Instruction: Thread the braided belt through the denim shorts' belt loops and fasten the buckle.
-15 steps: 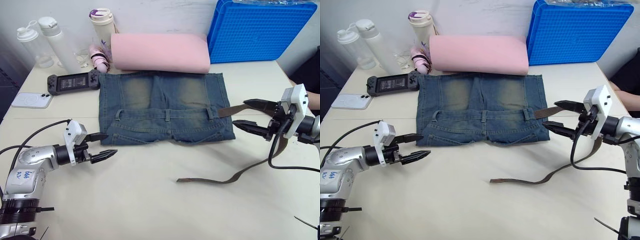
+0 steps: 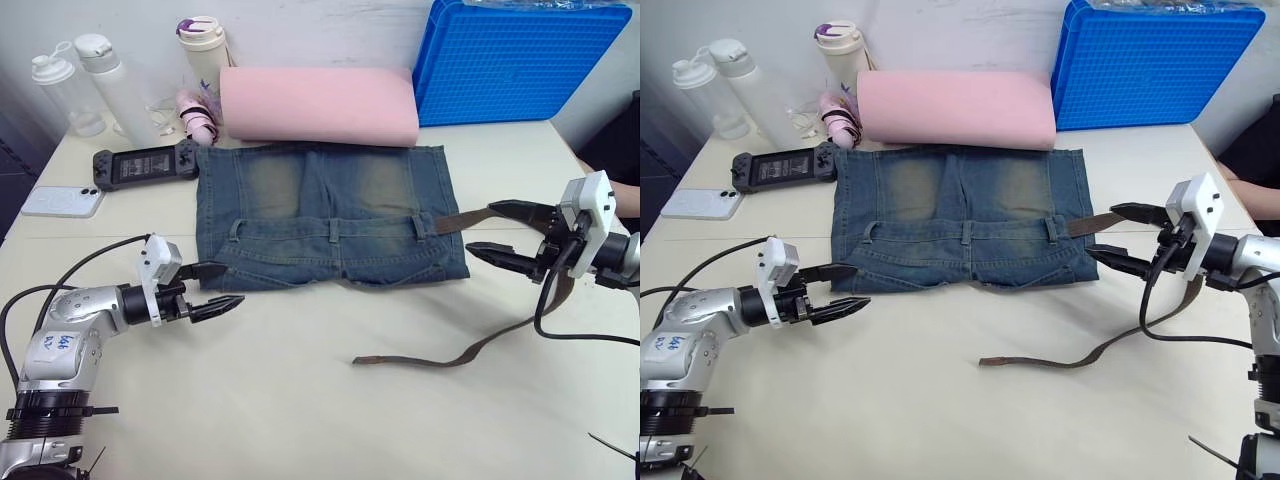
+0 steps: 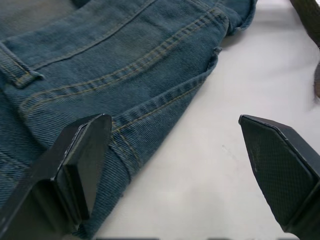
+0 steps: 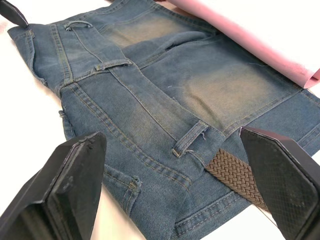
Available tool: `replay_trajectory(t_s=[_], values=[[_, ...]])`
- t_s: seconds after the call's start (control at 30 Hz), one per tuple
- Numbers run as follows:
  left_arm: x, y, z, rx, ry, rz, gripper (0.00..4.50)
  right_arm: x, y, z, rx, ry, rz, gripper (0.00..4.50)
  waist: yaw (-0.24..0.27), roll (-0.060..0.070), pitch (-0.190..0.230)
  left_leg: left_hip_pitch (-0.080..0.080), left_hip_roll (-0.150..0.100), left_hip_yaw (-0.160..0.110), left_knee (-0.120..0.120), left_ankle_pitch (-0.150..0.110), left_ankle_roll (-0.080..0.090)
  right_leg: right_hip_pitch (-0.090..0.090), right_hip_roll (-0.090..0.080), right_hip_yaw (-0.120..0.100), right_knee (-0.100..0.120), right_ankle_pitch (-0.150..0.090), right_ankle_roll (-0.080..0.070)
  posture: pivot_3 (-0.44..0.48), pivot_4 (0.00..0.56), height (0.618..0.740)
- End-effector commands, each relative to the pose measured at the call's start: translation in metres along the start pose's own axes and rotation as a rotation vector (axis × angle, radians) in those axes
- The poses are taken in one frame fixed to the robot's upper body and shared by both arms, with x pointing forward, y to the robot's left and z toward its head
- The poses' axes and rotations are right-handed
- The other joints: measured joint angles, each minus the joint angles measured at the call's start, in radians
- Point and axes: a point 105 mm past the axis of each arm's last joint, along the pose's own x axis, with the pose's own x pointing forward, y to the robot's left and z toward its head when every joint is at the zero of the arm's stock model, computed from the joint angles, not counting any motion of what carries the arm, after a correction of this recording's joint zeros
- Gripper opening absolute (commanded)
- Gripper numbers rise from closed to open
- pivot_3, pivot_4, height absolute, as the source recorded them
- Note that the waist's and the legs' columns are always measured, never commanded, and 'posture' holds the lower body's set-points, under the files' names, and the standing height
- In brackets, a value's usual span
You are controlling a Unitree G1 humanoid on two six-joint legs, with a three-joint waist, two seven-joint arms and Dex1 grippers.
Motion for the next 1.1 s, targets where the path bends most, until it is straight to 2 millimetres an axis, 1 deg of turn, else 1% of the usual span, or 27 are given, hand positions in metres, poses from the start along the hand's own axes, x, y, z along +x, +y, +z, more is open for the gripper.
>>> replay_trajectory(t_s=[0.03, 0.1, 0.17, 0.23, 0.3, 0.37, 0.4, 0.43, 0.47, 0.5, 0.57, 0.63, 0.7, 0.8, 0.9, 0.97, 1.0, 1.03, 1.07, 1.1], values=[[0.004, -0.007, 0.013, 0.037, -0.028, -0.05, 4.43, -0.006, -0.001, 0.011, -0.048, -0.009, -0.003, 4.5, 0.002, 0.0, 0.0, 0.0, 0.0, 0.0, 0.0, 0.0, 0.0, 0.0, 0.0, 0.0, 0.0, 0.0, 0.0, 0.0, 0.15, 0.74], [0.007, -0.01, 0.016, 0.044, -0.028, -0.076, 4.43, -0.007, 0.0, 0.012, -0.054, -0.004, -0.001, 4.5, 0.003, 0.0, 0.0, 0.0, 0.0, 0.0, 0.0, 0.0, 0.0, 0.0, 0.0, 0.0, 0.0, 0.0, 0.0, 0.0, 0.15, 0.74], [0.012, -0.016, 0.02, 0.062, -0.025, -0.132, 4.43, -0.005, 0.005, 0.015, -0.078, 0.014, 0.024, 4.5, 0.004, 0.0, 0.0, 0.0, 0.0, 0.0, 0.001, 0.0, 0.0, 0.0, 0.0, 0.0, 0.0, 0.0, 0.0, 0.0, 0.15, 0.74], [0.017, -0.022, 0.028, 0.074, -0.039, -0.187, 4.43, -0.001, 0.016, 0.019, -0.107, 0.036, 0.068, 4.5, 0.002, 0.0, 0.0, 0.0, 0.0, 0.0, 0.0, 0.0, 0.0, 0.0, 0.0, 0.0, 0.0, 0.0, 0.0, 0.0, 0.15, 0.74], [0.021, -0.032, 0.035, 0.087, -0.047, -0.261, 4.43, 0.006, 0.035, 0.022, -0.131, 0.063, 0.137, 4.5, 0.001, 0.0, 0.0, 0.0, 0.0, 0.0, 0.0, 0.0, 0.0, 0.0, 0.0, 0.0, 0.0, 0.0, 0.0, 0.0, 0.15, 0.74], [0.023, -0.046, 0.04, 0.153, -0.032, -0.376, 4.43, 0.014, 0.061, 0.022, -0.08, 0.11, 0.218, 4.5, 0.002, 0.0, 0.0, 0.0, 0.0, 0.0, 0.0, 0.0, 0.0, 0.0, 0.0, 0.0, 0.0, 0.0, 0.0, 0.0, 0.15, 0.74], [0.026, -0.052, 0.04, 0.189, -0.002, -0.418, 4.43, 0.02, 0.078, 0.023, -0.07, 0.131, 0.275, 4.5, 0.002, 0.0, 0.0, 0.0, 0.001, 0.0, 0.0, 0.0, 0.0, 0.0, 0.0, 0.0, 0.0, 0.0, 0.0, 0.0, 0.15, 0.74], [0.029, -0.055, 0.04, 0.213, 0.02, -0.445, 4.43, 0.023, 0.091, 0.023, -0.064, 0.145, 0.314, 4.5, 0.002, 0.0, 0.0, 0.0, 0.001, 0.0, 0.0, 0.0, 0.0, 0.0, 0.0, 0.0, 0.0, 0.0, 0.0, 0.0, 0.15, 0.74], [0.03, -0.056, 0.04, 0.223, 0.034, -0.455, 4.43, 0.024, 0.098, 0.024, -0.064, 0.152, 0.332, 4.5, 0.002, 0.0, 0.0, 0.0, 0.001, 0.0, 0.0, 0.0, 0.0, 0.0, 0.001, 0.0, 0.0, 0.0, 0.0, 0.0, 0.15, 0.74], [0.033, -0.061, 0.037, 0.253, 0.067, -0.498, 4.43, 0.026, 0.114, 0.018, -0.071, 0.202, 0.387, 4.5, 0.003, 0.0, 0.0, 0.0, 0.001, 0.0, 0.0, 0.0, 0.0, 0.0, 0.001, 0.0, 0.0, 0.0, 0.0, 0.0, 0.15, 0.74], [0.037, -0.067, 0.031, 0.296, 0.127, -0.561, 4.43, 0.029, 0.136, 0.006, -0.085, 0.278, 0.451, 4.5, 0.005, 0.0, 0.0, -0.001, 0.0, 0.0, 0.0, 0.0, 0.0, 0.0, 0.0, 0.0, -0.001, 0.0, 0.0, 0.0, 0.15, 0.74], [0.039, -0.07, 0.025, 0.31, 0.163, -0.591, 4.43, 0.031, 0.151, -0.006, -0.088, 0.326, 0.472, 4.5, 0.005, 0.0, 0.0, -0.001, 0.0, -0.001, 0.001, 0.0, 0.0, 0.001, 0.0, 0.0, -0.001, 0.0, 0.0, 0.0, 0.15, 0.74], [0.042, -0.071, 0.021, 0.31, 0.172, -0.599, 4.43, 0.036, 0.158, -0.02, -0.091, 0.368, 0.449, 4.5, 0.006, 0.0, 0.0, -0.001, -0.001, -0.001, 0.001, 0.0, 0.0, 0.001, 0.0, 0.0, -0.002, 0.0, 0.0, 0.0, 0.15, 0.74], [0.046, -0.072, 0.016, 0.31, 0.176, -0.603, 4.43, 0.043, 0.16, -0.04, -0.125, 0.43, 0.39, 4.5, 0.004, 0.0, 0.0, -0.001, -0.001, 0.0, 0.001, 0.0, 0.0, 0.001, 0.0, 0.0, -0.001, 0.0, 0.0, 0.0, 0.15, 0.74], [0.05, -0.074, 0.015, 0.304, 0.167, -0.595, 4.43, 0.049, 0.163, -0.058, -0.174, 0.475, 0.358, 4.5, 0.003, 0.0, 0.0, -0.001, -0.001, 0.0, 0.001, 0.0, 0.0, 0.0, 0.0, 0.001, -0.001, 0.0, 0.0, 0.0, 0.15, 0.74], [0.055, -0.073, 0.02, 0.3, 0.144, -0.573, 4.5, 0.055, 0.163, -0.063, -0.198, 0.475, 0.336, 4.0, 0.003, 0.0, 0.0, -0.001, -0.001, -0.001, 0.001, 0.0, 0.0, 0.0, 0.0, 0.0, -0.001, 0.0, 0.0, 0.0, 0.15, 0.74], [0.057, -0.073, 0.021, 0.298, 0.136, -0.566, 4.5, 0.057, 0.163, -0.064, -0.206, 0.473, 0.327, 3.66, 0.004, 0.0, 0.0, -0.001, -0.001, -0.001, 0.001, 0.0, 0.0, 0.0, 0.0, 0.0, -0.001, 0.0, 0.0, 0.0, 0.15, 0.74], [0.059, -0.073, 0.022, 0.301, 0.132, -0.558, 4.5, 0.058, 0.164, -0.063, -0.23, 0.473, 0.336, 3.13, 0.003, 0.0, 0.0, -0.001, -0.001, -0.001, 0.001, 0.0, 0.0, 0.0, 0.0, 0.001, -0.001, 0.0, 0.0, 0.0, 0.15, 0.74], [0.06, -0.073, 0.023, 0.304, 0.131, -0.553, 4.5, 0.058, 0.164, -0.063, -0.248, 0.474, 0.344, 2.78, 0.003, -0.001, 0.0, -0.001, -0.001, -0.001, 0.001, 0.0, 0.0, 0.0, 0.0, 0.001, -0.001, 0.0, 0.0, 0.0, 0.15, 0.74], [0.061, -0.073, 0.022, 0.3, 0.133, -0.549, 4.5, 0.058, 0.164, -0.06, -0.263, 0.469, 0.351, 2.23, 0.003, -0.001, 0.0, -0.001, -0.001, -0.001, 0.001, 0.0, 0.0, 0.0, 0.0, 0.0, 0.0, 0.0, 0.0, 0.0, 0.15, 0.74]])
